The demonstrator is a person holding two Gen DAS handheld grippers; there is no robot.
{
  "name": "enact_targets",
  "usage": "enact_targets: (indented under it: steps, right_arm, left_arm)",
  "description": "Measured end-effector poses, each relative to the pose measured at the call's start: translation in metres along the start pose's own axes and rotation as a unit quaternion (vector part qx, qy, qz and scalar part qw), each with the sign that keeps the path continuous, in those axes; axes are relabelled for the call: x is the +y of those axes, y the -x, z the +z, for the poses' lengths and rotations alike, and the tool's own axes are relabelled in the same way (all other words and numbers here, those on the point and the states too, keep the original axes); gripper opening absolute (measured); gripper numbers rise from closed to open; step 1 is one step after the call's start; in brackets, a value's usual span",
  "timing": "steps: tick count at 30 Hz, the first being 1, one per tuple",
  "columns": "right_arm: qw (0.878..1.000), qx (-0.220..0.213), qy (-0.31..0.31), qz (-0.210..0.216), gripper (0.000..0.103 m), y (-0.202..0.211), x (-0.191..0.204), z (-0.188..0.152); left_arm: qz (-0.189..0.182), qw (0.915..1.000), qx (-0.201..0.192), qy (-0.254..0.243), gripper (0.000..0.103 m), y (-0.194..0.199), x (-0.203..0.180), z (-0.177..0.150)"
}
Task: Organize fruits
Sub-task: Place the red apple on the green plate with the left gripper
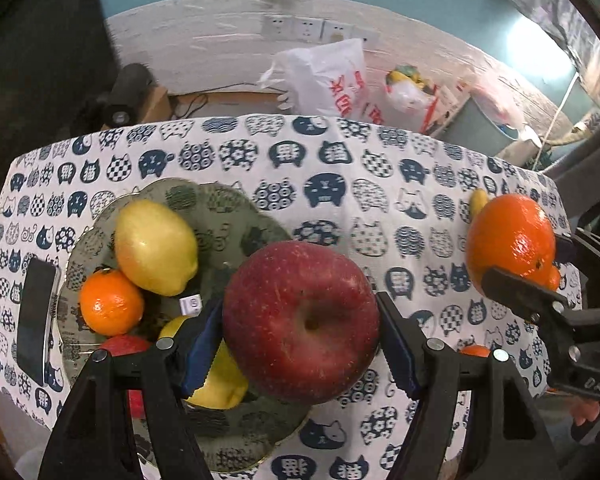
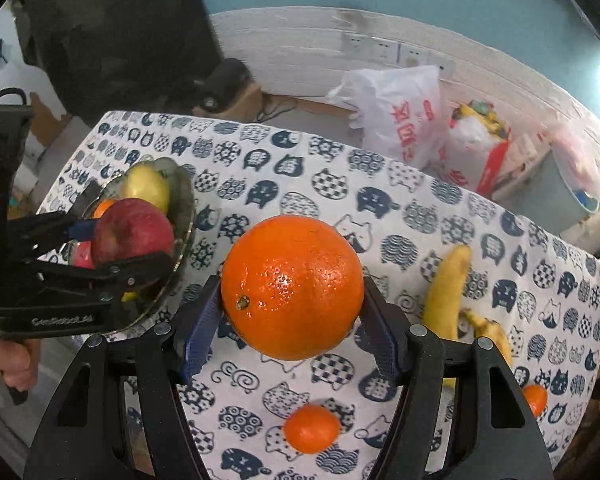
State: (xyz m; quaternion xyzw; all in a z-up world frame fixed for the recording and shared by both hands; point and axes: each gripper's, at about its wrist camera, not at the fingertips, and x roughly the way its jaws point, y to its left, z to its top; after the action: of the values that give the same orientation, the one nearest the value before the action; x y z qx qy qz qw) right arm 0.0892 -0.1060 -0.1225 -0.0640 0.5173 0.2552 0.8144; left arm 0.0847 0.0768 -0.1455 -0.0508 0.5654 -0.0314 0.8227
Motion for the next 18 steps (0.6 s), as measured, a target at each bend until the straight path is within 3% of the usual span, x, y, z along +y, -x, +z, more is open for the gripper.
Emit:
enact_targets:
  steps: [18]
  right_arm:
    - [1.000,0.012,0.011,0.009,0.067,-0.015,0.019,0.010]
  left_arm:
    - [-0.003,0.9986,0.039,0.034,0.074,-0.035,0.027,-0.001]
